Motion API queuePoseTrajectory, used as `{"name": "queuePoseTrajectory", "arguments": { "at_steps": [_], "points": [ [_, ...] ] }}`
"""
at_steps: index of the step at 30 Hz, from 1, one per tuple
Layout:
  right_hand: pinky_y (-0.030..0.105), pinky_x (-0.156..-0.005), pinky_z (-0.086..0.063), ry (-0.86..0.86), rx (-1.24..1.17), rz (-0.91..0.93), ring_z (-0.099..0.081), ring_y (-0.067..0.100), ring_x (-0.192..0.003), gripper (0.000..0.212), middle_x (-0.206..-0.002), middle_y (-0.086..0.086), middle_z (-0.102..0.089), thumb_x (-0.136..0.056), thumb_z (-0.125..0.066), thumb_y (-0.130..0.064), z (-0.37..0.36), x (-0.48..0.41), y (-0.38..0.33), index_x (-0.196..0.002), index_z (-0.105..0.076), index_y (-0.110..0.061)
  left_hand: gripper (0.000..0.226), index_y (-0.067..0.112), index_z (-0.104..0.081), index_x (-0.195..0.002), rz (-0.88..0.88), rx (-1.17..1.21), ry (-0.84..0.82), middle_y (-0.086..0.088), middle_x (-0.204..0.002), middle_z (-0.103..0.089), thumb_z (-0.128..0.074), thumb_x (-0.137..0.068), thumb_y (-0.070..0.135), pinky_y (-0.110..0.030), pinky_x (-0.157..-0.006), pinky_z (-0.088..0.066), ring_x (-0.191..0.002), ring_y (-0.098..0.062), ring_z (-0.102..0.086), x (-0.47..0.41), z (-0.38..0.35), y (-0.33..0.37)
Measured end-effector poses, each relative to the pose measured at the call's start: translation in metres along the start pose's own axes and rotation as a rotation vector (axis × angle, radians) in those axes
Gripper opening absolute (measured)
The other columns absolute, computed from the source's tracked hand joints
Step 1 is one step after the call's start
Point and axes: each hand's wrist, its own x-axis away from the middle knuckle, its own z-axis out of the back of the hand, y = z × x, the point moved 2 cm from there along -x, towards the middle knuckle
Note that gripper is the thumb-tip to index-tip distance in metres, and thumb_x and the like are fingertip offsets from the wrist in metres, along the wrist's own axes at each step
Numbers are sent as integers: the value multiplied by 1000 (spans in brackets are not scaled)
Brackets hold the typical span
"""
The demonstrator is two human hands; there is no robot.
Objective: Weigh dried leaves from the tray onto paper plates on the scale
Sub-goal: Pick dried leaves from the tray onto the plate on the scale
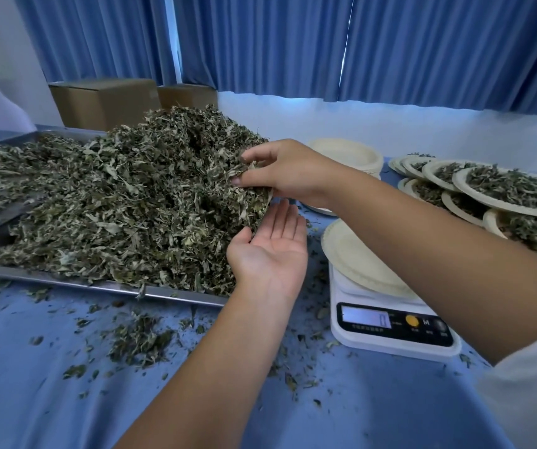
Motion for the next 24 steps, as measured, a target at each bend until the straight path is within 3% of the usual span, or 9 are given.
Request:
{"name": "queuePoseTrajectory", "arguments": {
  "at_steps": [5,8,10,12,15,19,22,24],
  "points": [
    [7,-46,-38,48,-43,8,-52,-11,-47,28,-79,-12,-59,-73,-83,-22,10,17,-4,-91,-63,-30,54,-10,-50,-124,-32,-26,24,-28,-122,-57,-27,-101,33,-49,-106,-35,-122,-39,-50,4,-2,0],
    [6,-58,-44,93,-13,46,-55,-9,-68,28,-83,-10,-62,-71,-84,-21,21,32,-5,-86,-64,-32,51,-11,-50,-117,-17,-30,19,-28,-124,-56,-27,-101,31,-49,-105,-37,-118,-40,-53,10,-5,-4],
    [15,-68,-47,111,-30,29,-55,0,-78,28,-90,-6,-63,-71,-84,-20,29,43,-2,-86,-64,-33,47,-12,-50,-109,-2,-47,9,-28,-124,-55,-28,-101,29,-51,-103,-39,-117,-40,-53,14,-7,-9],
    [20,-62,-44,139,-67,15,-52,3,-67,28,-77,-7,-57,-72,-83,-16,39,56,0,-89,-65,-29,46,-11,-48,-116,6,-83,0,-29,-118,-56,-28,-101,28,-51,-102,-39,-116,-40,-54,18,-9,-15],
    [11,-55,-43,211,-131,40,-53,-1,-55,21,-60,-13,-58,-73,-81,-9,59,74,4,-77,-68,-26,49,-14,-48,-116,28,-129,-14,-31,-110,-57,-30,-100,29,-50,-105,-37,-118,-40,-51,22,-9,-22],
    [13,-64,-44,297,-96,3,-56,6,-69,24,-85,3,-64,-72,-83,-17,91,92,16,-91,-71,-25,58,-19,-50,-110,71,-159,-33,-33,-122,-55,-34,-98,36,-50,-110,-32,-125,-42,-46,24,-5,-29],
    [2,-55,-38,397,52,-51,-53,-9,-56,28,-77,-10,-58,-69,-85,-24,114,102,30,-87,-65,-34,60,-18,-49,-114,65,-183,-45,-33,-123,-55,-36,-98,37,-50,-110,-32,-126,-42,-46,23,-3,-30],
    [-2,-52,-35,328,212,-103,-54,-10,-59,31,-78,-15,-56,-69,-85,-29,120,106,40,-91,-64,-36,60,-18,-49,-116,54,-198,-54,-33,-122,-56,-37,-97,37,-50,-109,-33,-125,-42,-46,21,-2,-30]
  ]
}}
